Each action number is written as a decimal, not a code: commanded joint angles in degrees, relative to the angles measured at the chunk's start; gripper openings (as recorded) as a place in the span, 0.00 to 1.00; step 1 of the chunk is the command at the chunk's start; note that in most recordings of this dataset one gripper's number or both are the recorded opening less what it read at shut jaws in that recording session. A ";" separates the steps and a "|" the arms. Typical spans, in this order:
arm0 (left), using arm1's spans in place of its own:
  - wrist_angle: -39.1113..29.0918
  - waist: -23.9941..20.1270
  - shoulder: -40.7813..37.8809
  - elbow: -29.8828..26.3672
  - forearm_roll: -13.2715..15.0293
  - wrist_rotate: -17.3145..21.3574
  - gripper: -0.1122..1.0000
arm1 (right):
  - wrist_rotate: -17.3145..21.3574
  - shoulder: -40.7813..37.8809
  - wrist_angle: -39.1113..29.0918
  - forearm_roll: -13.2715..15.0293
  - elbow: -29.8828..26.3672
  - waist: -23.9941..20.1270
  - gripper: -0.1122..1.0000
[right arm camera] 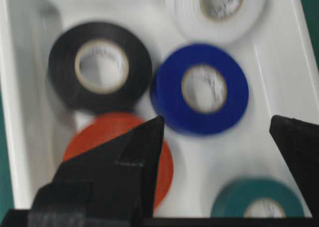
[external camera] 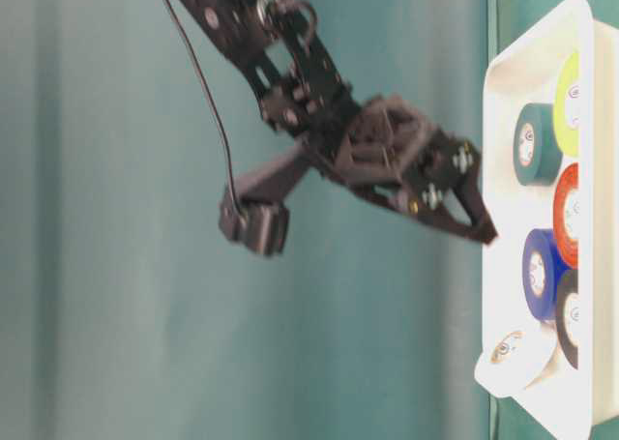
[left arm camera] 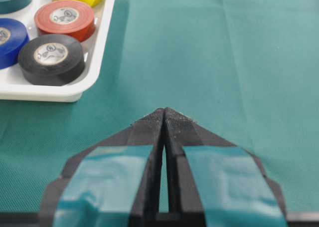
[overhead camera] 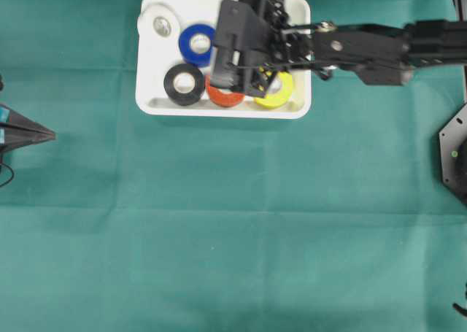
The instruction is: Put the tape into the white case with the right arm.
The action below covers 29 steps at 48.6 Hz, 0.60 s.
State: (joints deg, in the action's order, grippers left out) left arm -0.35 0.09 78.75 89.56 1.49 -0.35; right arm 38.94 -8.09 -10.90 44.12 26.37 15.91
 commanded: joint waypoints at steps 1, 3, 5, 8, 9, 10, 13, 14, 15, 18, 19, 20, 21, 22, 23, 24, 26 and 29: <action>0.53 -0.09 -0.53 -0.62 0.00 0.00 0.11 | 0.09 4.66 0.09 0.09 2.55 0.09 0.87; 0.53 -0.09 -0.53 -0.62 0.00 0.00 0.11 | 0.09 6.24 0.18 0.09 4.75 0.18 0.87; 0.53 -0.09 -0.53 -0.62 0.00 0.00 0.11 | 0.09 7.56 0.18 0.09 6.50 0.09 0.87; 0.53 -0.09 -0.44 -0.62 0.00 0.00 0.11 | 0.09 9.58 0.18 0.09 8.96 0.09 0.87; 0.53 -0.09 -0.53 -0.62 0.00 0.00 0.11 | 0.09 10.20 0.26 0.09 9.84 0.09 0.87; 0.53 -0.09 -0.53 -0.62 0.00 0.00 0.11 | 0.09 10.99 0.18 0.09 10.63 0.18 0.87; 0.53 -0.09 -0.44 -0.62 0.00 0.00 0.11 | 0.09 12.92 0.18 0.09 13.18 0.18 0.87; 0.53 -0.09 -0.53 -0.62 -0.09 0.00 0.11 | 0.09 14.06 0.26 0.09 14.41 0.09 0.87; 0.53 -0.09 -0.53 -0.62 0.00 0.00 0.11 | 0.09 14.77 0.18 0.09 15.21 0.09 0.87; 0.53 -0.09 -0.44 -0.62 0.00 0.00 0.11 | 0.09 17.05 0.26 0.09 17.67 0.09 0.88; 0.53 -0.09 -0.53 -0.62 -0.09 0.00 0.11 | 0.09 17.84 0.26 0.09 18.46 0.09 0.88; 0.53 -0.09 -0.44 -0.53 0.00 0.00 0.11 | 0.09 18.63 0.26 0.09 19.25 0.18 0.87; 0.53 -0.09 -0.53 -0.62 0.00 0.00 0.11 | 0.09 19.34 0.35 0.09 19.95 0.09 0.87; 0.53 -0.09 -0.44 -0.62 -0.09 0.00 0.11 | 0.09 20.13 0.35 0.09 20.83 0.09 0.87; 0.53 -0.09 -0.44 -0.62 -0.09 0.00 0.11 | 0.09 20.92 0.53 0.09 21.53 0.18 0.87; 0.53 -0.09 -0.44 -0.62 0.00 0.00 0.11 | 0.09 21.71 0.70 0.00 22.32 0.18 0.87; 0.53 -0.18 -0.44 -0.62 -0.09 0.00 0.11 | 0.18 23.29 0.97 0.00 23.91 0.09 0.87; 0.53 -0.09 -0.53 -0.62 -0.09 0.00 0.11 | 0.18 25.84 2.02 -0.09 26.46 0.18 0.87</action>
State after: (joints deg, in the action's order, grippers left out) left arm -0.35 0.09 78.75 89.65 1.41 -0.35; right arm 38.94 14.15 -10.11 44.12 50.98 16.00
